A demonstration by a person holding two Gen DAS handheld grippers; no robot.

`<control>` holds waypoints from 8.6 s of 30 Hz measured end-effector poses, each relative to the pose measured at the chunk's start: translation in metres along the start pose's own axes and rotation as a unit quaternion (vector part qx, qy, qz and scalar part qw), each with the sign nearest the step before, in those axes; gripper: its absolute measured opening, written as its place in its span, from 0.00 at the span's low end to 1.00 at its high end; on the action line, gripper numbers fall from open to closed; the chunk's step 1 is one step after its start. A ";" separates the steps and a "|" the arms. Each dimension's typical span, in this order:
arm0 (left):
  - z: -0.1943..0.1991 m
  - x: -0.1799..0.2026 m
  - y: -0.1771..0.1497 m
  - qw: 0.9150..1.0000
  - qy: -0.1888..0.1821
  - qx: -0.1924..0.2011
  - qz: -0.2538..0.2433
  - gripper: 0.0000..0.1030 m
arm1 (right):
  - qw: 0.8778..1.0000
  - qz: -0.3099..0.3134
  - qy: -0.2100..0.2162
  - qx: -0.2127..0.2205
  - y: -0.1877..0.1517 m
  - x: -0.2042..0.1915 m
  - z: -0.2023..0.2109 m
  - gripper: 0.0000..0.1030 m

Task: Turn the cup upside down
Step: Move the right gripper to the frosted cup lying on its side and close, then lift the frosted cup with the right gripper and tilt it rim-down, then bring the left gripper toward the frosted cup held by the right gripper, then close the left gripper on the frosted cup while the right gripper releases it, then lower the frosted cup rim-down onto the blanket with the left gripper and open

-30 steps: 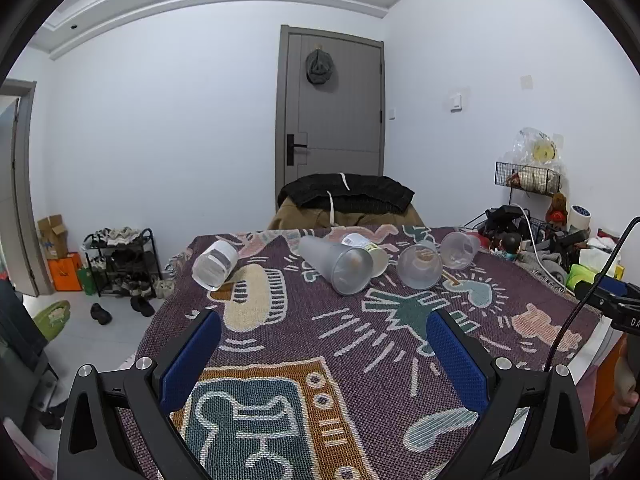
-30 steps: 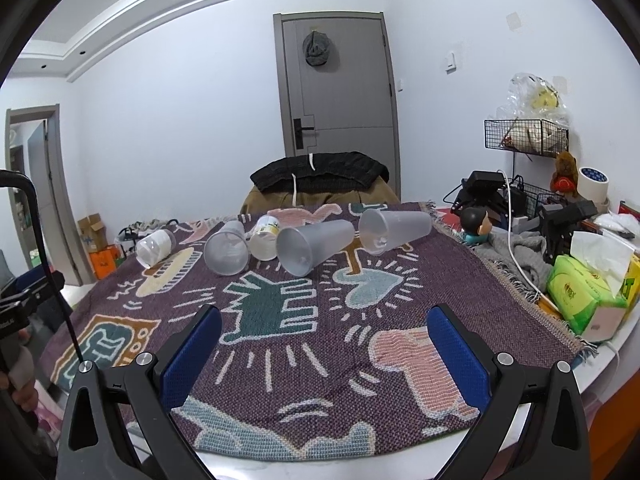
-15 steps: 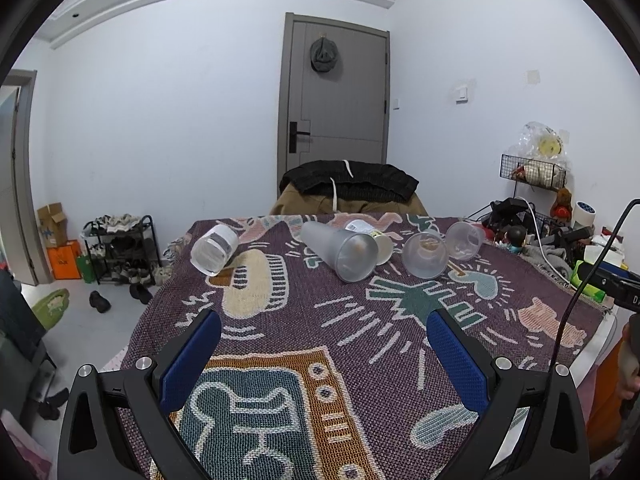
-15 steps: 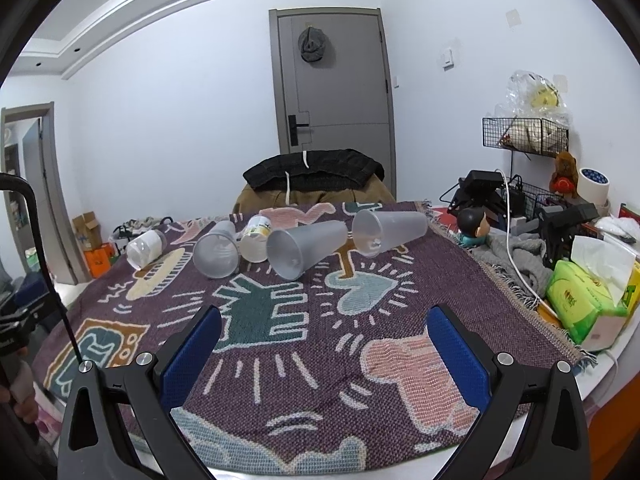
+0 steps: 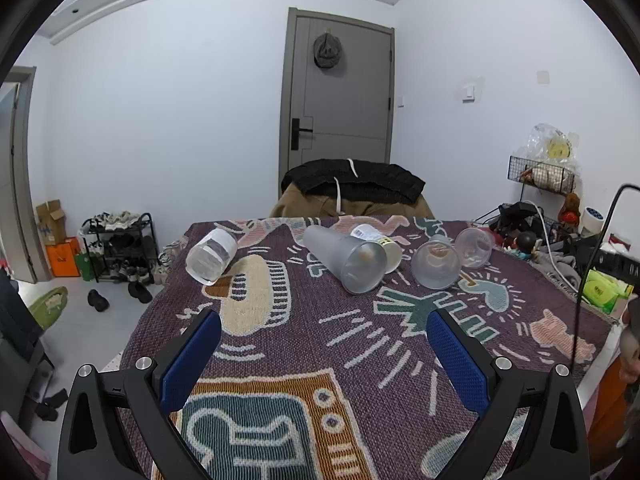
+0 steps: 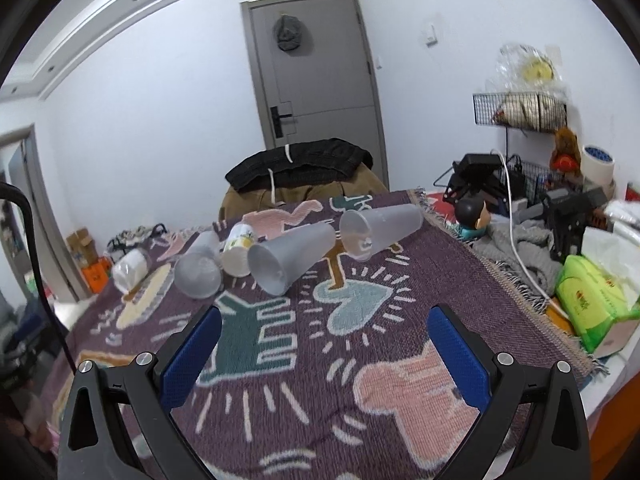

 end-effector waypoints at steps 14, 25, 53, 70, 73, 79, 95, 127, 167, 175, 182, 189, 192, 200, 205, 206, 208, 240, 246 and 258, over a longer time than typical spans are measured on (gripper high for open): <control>-0.045 -0.007 0.018 0.999 0.004 -0.026 0.019 1.00 | 0.989 -0.140 -0.007 -0.051 0.049 0.044 -0.081 1.00; -0.081 -0.007 0.043 0.999 0.015 -0.042 0.013 1.00 | 0.967 -0.238 0.001 -0.092 0.080 0.071 -0.152 1.00; -0.120 -0.035 0.021 0.993 0.060 -0.094 0.030 1.00 | 0.891 -0.382 -0.107 -0.221 0.079 0.120 -0.317 0.97; -0.091 -0.071 -0.001 0.991 0.073 -0.090 0.070 1.00 | 0.905 -0.339 -0.087 -0.240 0.068 0.091 -0.293 0.74; -0.085 -0.074 -0.001 0.991 0.066 -0.081 0.082 1.00 | 0.911 -0.334 -0.077 -0.230 0.071 0.084 -0.271 0.73; -0.075 -0.075 -0.003 0.992 0.050 -0.068 0.097 1.00 | 0.921 -0.321 -0.050 -0.215 0.073 0.062 -0.226 0.73; -0.035 -0.090 -0.015 0.991 0.036 -0.055 0.115 1.00 | 0.951 -0.240 0.029 -0.193 0.021 -0.038 -0.103 0.74; -0.015 -0.081 -0.050 0.992 -0.004 -0.076 0.101 1.00 | 0.941 -0.085 0.086 -0.316 -0.125 -0.119 -0.101 0.76; -0.146 0.117 0.018 0.893 -0.257 -0.364 0.066 0.90 | 0.969 -0.112 0.079 -0.204 -0.101 0.030 -0.034 0.87; -0.181 0.143 0.002 0.872 -0.218 -0.438 0.029 0.84 | 0.982 -0.086 0.056 -0.160 -0.089 0.041 -0.032 0.87; -0.206 0.147 -0.013 0.866 -0.174 -0.468 -0.010 0.82 | 0.983 -0.096 0.058 -0.146 -0.085 0.050 -0.028 0.87; -0.222 0.149 -0.024 0.849 -0.170 -0.500 -0.003 0.74 | 0.981 -0.115 0.049 -0.150 -0.085 0.063 -0.034 0.87; -0.222 0.156 -0.026 0.847 -0.172 -0.503 -0.009 0.64 | 0.979 -0.119 0.047 -0.156 -0.089 0.065 -0.037 0.87; -0.199 0.155 0.015 0.874 -0.193 -0.446 -0.016 0.60 | 0.982 -0.108 0.049 -0.149 -0.086 0.064 -0.036 0.87; -0.173 0.144 0.048 0.908 -0.189 -0.371 -0.041 0.59 | 0.983 -0.108 0.045 -0.140 -0.082 0.066 -0.034 0.87; -0.168 0.141 0.055 0.916 -0.186 -0.352 -0.048 0.59 | 0.983 -0.110 0.043 -0.139 -0.081 0.068 -0.033 0.87; -0.160 0.138 0.069 0.928 -0.182 -0.320 -0.059 0.58 | 0.983 -0.110 0.043 -0.137 -0.081 0.069 -0.032 0.87; -0.117 0.146 0.059 0.964 -0.109 -0.184 -0.159 0.57 | 0.985 -0.089 0.029 -0.148 -0.092 0.065 -0.039 0.87; -0.112 0.140 0.063 0.967 -0.106 -0.172 -0.157 0.79 | 0.985 -0.090 0.028 -0.146 -0.091 0.065 -0.039 0.87; -0.089 0.113 0.073 0.980 -0.097 -0.124 -0.126 0.82 | 0.987 -0.072 0.032 -0.138 -0.085 0.053 -0.032 0.87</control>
Point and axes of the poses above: each gripper's, at about its wrist camera, not at the fingertips, and z roughly against the way its jaws point, x to its right, y to its top, the point moved 6 cm from there along -z, roughly the way its jaws point, and after that the axes turned 9 degrees about -z, right-handed, at the moved point
